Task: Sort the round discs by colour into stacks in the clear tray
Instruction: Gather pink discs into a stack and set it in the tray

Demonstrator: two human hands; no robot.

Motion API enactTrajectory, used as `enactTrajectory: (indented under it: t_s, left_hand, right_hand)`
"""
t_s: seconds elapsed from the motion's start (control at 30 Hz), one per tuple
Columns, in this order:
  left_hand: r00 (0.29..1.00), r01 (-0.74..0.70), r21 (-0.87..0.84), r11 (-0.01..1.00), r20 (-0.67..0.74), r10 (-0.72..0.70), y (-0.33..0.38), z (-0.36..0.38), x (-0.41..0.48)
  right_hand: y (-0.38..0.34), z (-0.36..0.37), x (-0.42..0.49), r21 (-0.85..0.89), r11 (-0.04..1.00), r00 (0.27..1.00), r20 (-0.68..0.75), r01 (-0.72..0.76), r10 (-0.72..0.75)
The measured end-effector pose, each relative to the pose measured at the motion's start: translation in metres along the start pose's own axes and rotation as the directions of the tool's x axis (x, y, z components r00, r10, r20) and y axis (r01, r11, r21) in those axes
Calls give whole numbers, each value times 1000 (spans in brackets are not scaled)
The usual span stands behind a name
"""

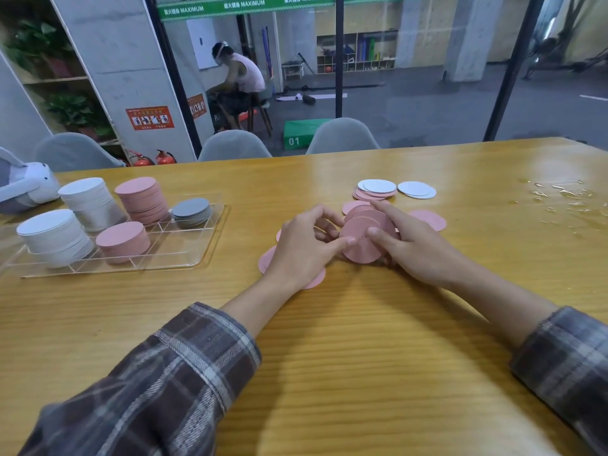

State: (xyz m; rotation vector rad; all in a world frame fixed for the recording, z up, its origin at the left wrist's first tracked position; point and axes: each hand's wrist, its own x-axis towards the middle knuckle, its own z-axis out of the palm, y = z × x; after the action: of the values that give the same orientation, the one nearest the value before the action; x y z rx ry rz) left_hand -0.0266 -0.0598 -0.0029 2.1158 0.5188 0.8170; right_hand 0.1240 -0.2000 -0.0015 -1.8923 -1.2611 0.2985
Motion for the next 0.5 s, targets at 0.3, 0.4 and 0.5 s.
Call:
enactTrajectory:
  t_s: [0.3,0.4,0.5]
  left_hand:
    - [973,-128,545,828,232,-2,-17,-8,0]
    - [967,-155,553,819,255,11,-11,-9,-3]
    - [969,-181,554,813,244,49,-10,-11,-3]
  right_hand:
    - [-1,-7,-1,11,998,993,-105,-56,57]
    - [1,-8,1,-14,997,987,-142,-73,71]
    - [2,-9,2,12,995,983,-154,-100,101]
